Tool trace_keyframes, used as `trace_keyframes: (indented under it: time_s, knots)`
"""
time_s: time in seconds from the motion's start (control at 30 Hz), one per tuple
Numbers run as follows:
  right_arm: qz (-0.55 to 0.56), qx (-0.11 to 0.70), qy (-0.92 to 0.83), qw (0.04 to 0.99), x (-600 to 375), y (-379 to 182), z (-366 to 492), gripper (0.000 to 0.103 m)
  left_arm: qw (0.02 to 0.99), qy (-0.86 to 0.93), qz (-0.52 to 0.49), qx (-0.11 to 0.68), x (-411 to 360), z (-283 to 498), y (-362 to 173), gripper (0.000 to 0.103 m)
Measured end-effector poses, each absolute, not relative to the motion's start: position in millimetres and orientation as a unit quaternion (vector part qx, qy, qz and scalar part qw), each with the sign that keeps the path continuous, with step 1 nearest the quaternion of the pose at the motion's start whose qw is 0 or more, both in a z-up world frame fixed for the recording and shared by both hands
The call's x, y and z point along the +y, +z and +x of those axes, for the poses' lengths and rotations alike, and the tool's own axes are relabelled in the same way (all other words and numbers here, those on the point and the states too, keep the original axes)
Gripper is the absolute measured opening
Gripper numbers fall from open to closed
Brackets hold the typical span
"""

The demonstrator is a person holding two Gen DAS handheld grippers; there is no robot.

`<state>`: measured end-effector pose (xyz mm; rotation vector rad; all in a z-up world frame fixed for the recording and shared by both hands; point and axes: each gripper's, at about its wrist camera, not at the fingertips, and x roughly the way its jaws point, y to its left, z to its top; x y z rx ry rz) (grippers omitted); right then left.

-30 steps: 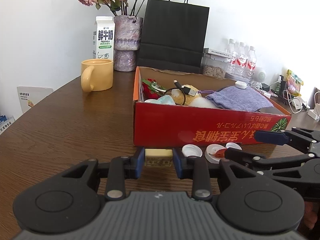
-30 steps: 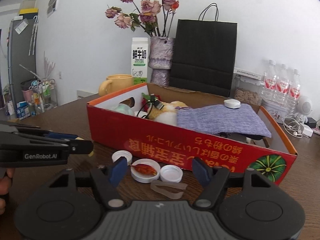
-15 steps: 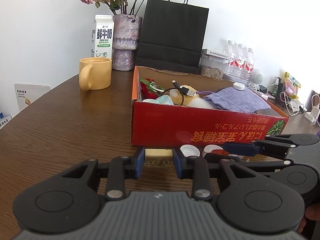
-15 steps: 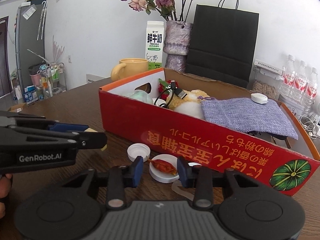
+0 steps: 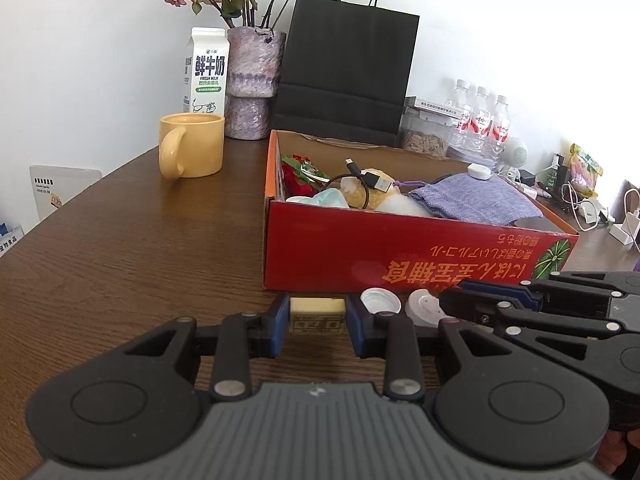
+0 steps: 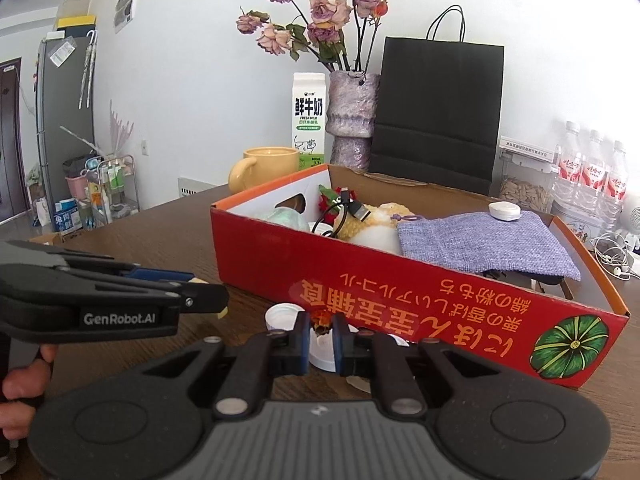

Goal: Organize objects
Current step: 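Grasp a white bottle cap with the right tool while the left tool holds the block, then carry block and cap over the box and open both tools to drop them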

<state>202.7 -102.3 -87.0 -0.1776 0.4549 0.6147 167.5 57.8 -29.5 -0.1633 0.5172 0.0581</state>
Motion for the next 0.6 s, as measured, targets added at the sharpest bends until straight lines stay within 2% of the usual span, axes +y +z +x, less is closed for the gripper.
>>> trace_keyframes:
  time_s: [0.27,0.6]
  knots:
    - [-0.051,0.172,0.295,0.938,-120.9,-78.4,191.5,0.01,0.969,0.039,-0.09,0.226,56.9,157.5,-22.1,0.031]
    - [-0.022,0.127,0.273,0.953,-144.1,-56.9,197.9,0.01,0.981,0.025,-0.078,0.174,38.8,161.6,16.5,0.031]
